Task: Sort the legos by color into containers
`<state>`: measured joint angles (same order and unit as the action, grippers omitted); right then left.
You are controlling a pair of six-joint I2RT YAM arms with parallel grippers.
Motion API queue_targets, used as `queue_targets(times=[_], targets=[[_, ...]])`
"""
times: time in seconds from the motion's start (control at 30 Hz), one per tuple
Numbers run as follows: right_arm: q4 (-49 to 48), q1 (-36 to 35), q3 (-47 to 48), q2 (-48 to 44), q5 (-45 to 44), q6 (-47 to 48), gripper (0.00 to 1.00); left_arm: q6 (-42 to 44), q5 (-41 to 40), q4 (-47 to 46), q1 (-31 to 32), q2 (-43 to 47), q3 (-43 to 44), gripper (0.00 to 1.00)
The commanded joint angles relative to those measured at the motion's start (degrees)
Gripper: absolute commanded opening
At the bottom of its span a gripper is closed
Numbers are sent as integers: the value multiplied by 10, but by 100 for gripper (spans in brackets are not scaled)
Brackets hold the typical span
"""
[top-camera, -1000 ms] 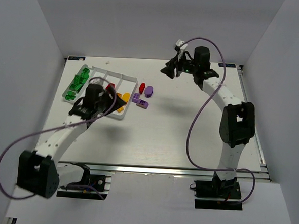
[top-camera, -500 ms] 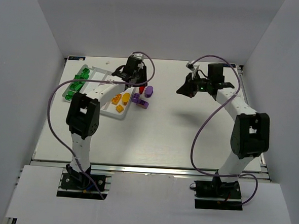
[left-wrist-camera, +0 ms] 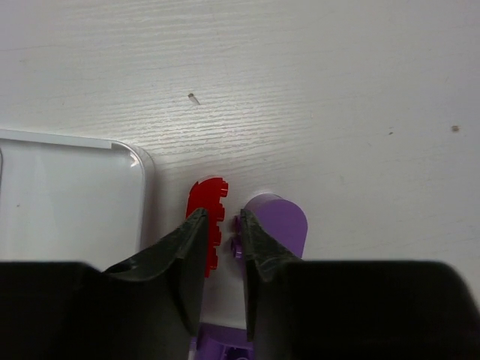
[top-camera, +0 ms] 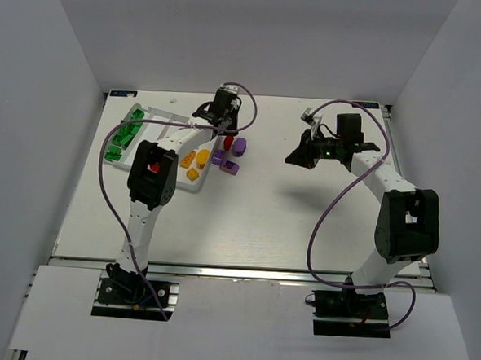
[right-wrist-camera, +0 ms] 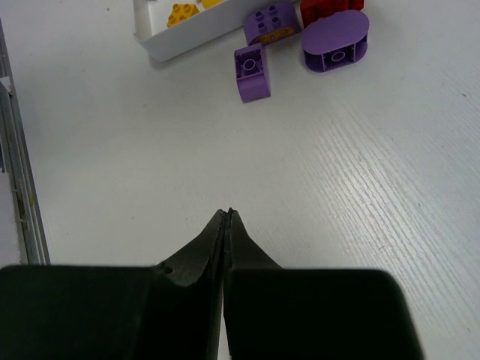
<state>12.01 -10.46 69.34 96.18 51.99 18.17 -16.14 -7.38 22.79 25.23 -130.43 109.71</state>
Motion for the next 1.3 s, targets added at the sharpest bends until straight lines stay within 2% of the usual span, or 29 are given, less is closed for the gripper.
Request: queue_targets(times=[0.0, 0.07, 0.17, 0.8, 0.83, 0.97, 1.1, 1.27], targets=[[-16, 5, -4, -22, 20, -5, 0, 10, -20, 15, 1, -2, 32, 37], [-15, 6, -6, -21, 20, -6, 0, 11, -25, 16, 1, -6, 33, 44], [-15, 8, -5, -17, 20, -9, 0, 15, -30, 16, 1, -10, 36, 47], [-23, 15, -5, -19, 22, -24, 0, 31, -21, 46, 1, -52, 46, 47], [-23, 16, -5, -20, 23, -25, 0, 31, -21, 48, 1, -53, 46, 47], [-23, 16, -3, -20, 23, -28, 0, 27, -7, 38, 2, -45, 39, 29], [-23, 17, -3, -25, 23, -27, 0, 21, 13, 16, 2, -5, 31, 20], [-23, 16, -4, -28, 25, -27, 0, 11, 24, -15, 2, 62, 12, 18]])
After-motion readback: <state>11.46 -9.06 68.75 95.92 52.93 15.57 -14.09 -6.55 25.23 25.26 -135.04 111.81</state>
